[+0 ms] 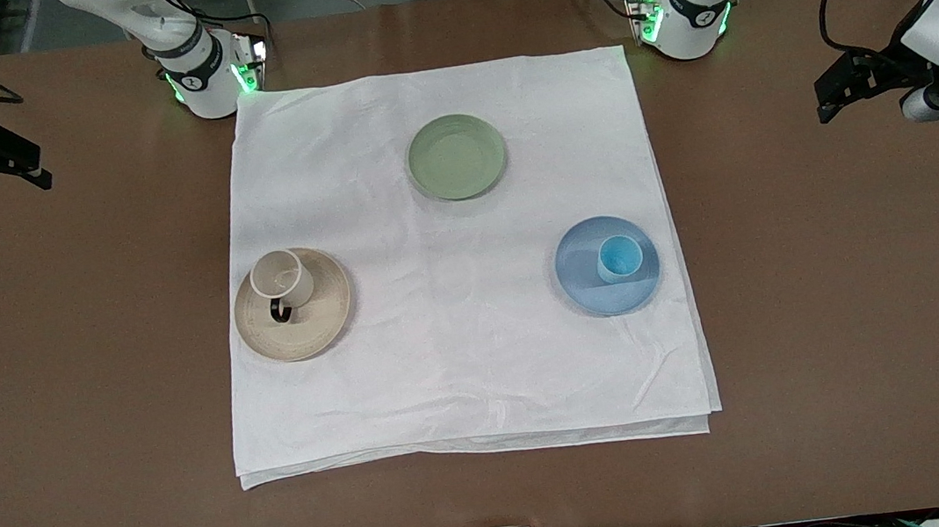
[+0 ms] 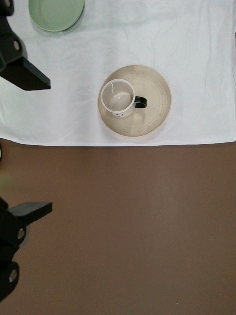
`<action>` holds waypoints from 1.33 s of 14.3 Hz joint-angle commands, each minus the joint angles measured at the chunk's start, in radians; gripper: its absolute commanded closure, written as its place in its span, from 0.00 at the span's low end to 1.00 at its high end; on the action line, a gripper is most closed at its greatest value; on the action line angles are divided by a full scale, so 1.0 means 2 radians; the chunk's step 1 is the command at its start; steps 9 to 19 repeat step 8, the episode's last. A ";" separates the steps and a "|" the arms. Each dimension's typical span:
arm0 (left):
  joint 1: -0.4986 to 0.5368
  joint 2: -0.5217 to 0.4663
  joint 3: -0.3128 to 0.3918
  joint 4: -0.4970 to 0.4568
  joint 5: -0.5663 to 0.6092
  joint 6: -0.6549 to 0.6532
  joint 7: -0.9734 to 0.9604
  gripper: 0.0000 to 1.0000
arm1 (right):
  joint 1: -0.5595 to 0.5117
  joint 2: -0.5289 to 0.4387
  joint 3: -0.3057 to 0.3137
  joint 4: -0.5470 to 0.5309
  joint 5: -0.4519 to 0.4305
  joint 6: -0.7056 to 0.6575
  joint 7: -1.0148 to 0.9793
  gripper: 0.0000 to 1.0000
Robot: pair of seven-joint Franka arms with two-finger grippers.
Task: Place blue cup in blue plate and white mug in gray plate
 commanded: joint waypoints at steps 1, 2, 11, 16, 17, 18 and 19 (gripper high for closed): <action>0.001 0.010 0.002 0.012 -0.024 0.001 0.001 0.00 | 0.002 -0.019 -0.004 -0.018 0.003 -0.003 -0.016 0.00; 0.001 0.010 0.002 0.012 -0.023 0.001 0.001 0.00 | 0.001 -0.019 -0.004 -0.017 0.003 -0.006 -0.025 0.00; 0.001 0.010 0.003 0.012 -0.019 0.004 0.000 0.00 | 0.001 -0.019 -0.004 -0.016 0.003 -0.028 -0.019 0.00; 0.001 0.010 0.003 0.012 -0.019 0.004 0.000 0.00 | 0.001 -0.019 -0.004 -0.016 0.003 -0.028 -0.019 0.00; 0.001 0.010 0.003 0.012 -0.019 0.004 0.000 0.00 | 0.001 -0.019 -0.004 -0.016 0.003 -0.028 -0.019 0.00; 0.001 0.010 0.003 0.012 -0.019 0.004 0.000 0.00 | 0.001 -0.019 -0.004 -0.016 0.003 -0.028 -0.019 0.00; 0.001 0.010 0.003 0.012 -0.019 0.004 0.000 0.00 | 0.001 -0.019 -0.004 -0.016 0.003 -0.028 -0.019 0.00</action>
